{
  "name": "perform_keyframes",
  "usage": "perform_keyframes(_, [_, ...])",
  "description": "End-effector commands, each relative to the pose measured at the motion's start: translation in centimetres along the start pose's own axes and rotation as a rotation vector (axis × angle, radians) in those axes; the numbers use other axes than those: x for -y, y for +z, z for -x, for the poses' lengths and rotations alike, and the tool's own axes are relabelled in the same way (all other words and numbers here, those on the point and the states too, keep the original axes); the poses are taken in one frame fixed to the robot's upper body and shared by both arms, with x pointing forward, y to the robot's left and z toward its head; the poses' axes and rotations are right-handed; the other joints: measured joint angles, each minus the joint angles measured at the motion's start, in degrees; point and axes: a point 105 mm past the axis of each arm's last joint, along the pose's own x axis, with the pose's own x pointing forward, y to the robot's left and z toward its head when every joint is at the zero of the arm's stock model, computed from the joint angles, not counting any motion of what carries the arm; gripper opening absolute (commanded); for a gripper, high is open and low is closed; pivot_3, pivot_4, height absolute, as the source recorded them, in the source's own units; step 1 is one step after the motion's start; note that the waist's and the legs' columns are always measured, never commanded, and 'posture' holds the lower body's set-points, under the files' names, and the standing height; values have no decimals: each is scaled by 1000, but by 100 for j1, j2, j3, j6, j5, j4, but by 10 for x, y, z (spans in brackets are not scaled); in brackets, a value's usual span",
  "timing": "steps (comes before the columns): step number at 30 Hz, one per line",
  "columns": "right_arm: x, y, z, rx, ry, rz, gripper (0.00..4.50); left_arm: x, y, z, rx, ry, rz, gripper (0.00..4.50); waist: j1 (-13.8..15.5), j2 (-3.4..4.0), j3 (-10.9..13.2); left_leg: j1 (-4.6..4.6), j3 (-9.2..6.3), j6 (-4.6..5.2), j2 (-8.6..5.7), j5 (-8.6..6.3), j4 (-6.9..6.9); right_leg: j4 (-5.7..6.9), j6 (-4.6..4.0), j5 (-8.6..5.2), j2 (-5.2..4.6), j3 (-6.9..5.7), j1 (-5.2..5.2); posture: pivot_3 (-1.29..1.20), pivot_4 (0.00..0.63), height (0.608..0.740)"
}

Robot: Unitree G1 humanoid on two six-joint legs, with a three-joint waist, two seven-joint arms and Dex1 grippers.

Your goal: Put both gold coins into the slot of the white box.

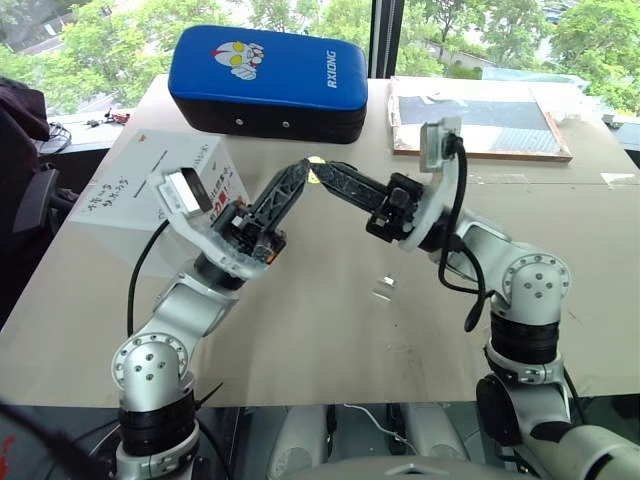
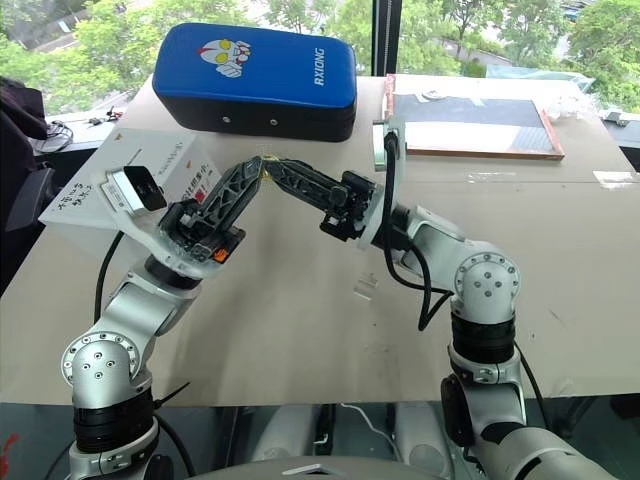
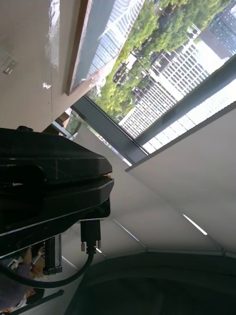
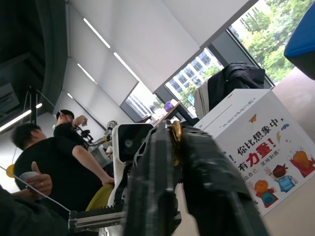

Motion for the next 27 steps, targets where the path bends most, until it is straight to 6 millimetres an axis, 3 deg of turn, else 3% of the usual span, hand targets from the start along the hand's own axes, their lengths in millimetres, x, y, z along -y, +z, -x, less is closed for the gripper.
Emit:
perform_keyframes(1, [-5, 15, -3, 72, 4, 63, 2287, 3, 17, 0, 44, -2, -52, 0, 0, 0, 0, 0, 0, 0, 0, 0, 0, 0, 0, 0, 0, 0, 0, 0, 150, 740])
perform_keyframes(5, [13, 20, 1, 94, -97, 150, 4235, -1, 37, 3, 67, 47, -138, 0, 1, 0, 0, 0, -1, 0, 2, 0, 0, 0, 0, 0, 2, -1, 0, 0, 150, 740])
perform_keyframes(9, [12, 7, 12, -36, -38, 481, 4235, -17, 69, 4, 1, 213, -351, 0, 12, 1, 1, -3, -2, 0, 0, 0, -1, -7, 1, -1, 2, -3, 0, 0, 150, 740])
perform_keyframes(15, [10, -8, 24, -234, 126, 775, 4235, -41, 114, 15, -214, 493, -772, 0, -18, 5, 6, 1, 2, 0, 1, 0, -11, -12, 4, -3, 4, -2, -3, 0, 150, 740])
perform_keyframes(21, [11, -2, 23, -216, 142, 826, 4235, -52, 133, 27, -346, 671, -1005, 0, 3, 3, 10, -5, 2, -6, 8, 3, -21, -14, 3, -3, 3, -3, -13, 0, 150, 740])
perform_keyframes(27, [17, -1, 24, -210, 114, 835, 4235, -61, 138, 45, -392, 790, -1050, 0, 11, 3, 11, -8, 5, -29, 6, 15, -21, -16, 3, -2, -11, -4, -15, 0, 150, 740])
